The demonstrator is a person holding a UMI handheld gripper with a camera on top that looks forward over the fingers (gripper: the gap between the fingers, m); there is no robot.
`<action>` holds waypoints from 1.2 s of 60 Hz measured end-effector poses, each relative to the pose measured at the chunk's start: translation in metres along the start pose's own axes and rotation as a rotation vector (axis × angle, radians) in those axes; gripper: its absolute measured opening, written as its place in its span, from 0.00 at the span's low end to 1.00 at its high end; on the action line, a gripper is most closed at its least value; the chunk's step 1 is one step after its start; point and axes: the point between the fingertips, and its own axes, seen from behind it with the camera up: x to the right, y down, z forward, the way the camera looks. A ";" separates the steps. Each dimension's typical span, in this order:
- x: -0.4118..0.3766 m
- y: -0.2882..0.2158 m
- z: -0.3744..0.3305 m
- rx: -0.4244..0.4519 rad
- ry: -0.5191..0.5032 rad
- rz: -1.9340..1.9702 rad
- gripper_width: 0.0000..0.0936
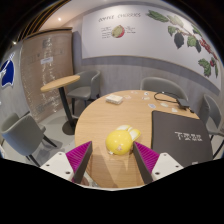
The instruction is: Arrange mouse
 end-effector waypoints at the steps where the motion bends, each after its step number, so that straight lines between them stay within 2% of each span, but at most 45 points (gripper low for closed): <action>1: 0.001 -0.002 0.003 0.001 0.006 0.003 0.90; 6: 0.005 -0.012 0.019 0.004 0.041 0.022 0.88; 9: 0.007 -0.017 0.030 0.007 0.057 -0.004 0.82; 12: 0.005 -0.021 0.036 0.013 0.053 0.015 0.71; 14: 0.010 -0.024 0.040 0.020 0.071 0.013 0.54; 21: 0.009 -0.029 0.044 0.048 0.065 0.016 0.44; 25: -0.007 -0.034 0.034 0.054 -0.003 0.030 0.40; 28: -0.013 -0.057 0.012 0.115 -0.046 0.018 0.40; 30: -0.006 -0.080 -0.010 0.178 -0.039 -0.002 0.40; 36: 0.040 -0.146 -0.078 0.362 0.038 -0.013 0.40; 40: 0.097 -0.159 -0.106 0.404 0.133 0.001 0.40; 44: 0.159 -0.151 -0.104 0.355 0.230 0.022 0.40; 48: 0.203 -0.104 -0.085 0.253 0.285 0.073 0.40; 50: 0.226 -0.067 -0.074 0.199 0.291 0.106 0.40; 52: 0.234 -0.068 -0.061 0.135 0.289 0.145 0.40; 56: 0.250 -0.025 -0.041 0.046 0.292 0.193 0.40; 62: 0.260 0.003 -0.030 -0.039 0.256 0.190 0.40; 70: 0.259 0.012 -0.032 -0.075 0.203 0.182 0.58; 72: 0.259 0.014 -0.037 -0.087 0.198 0.174 0.68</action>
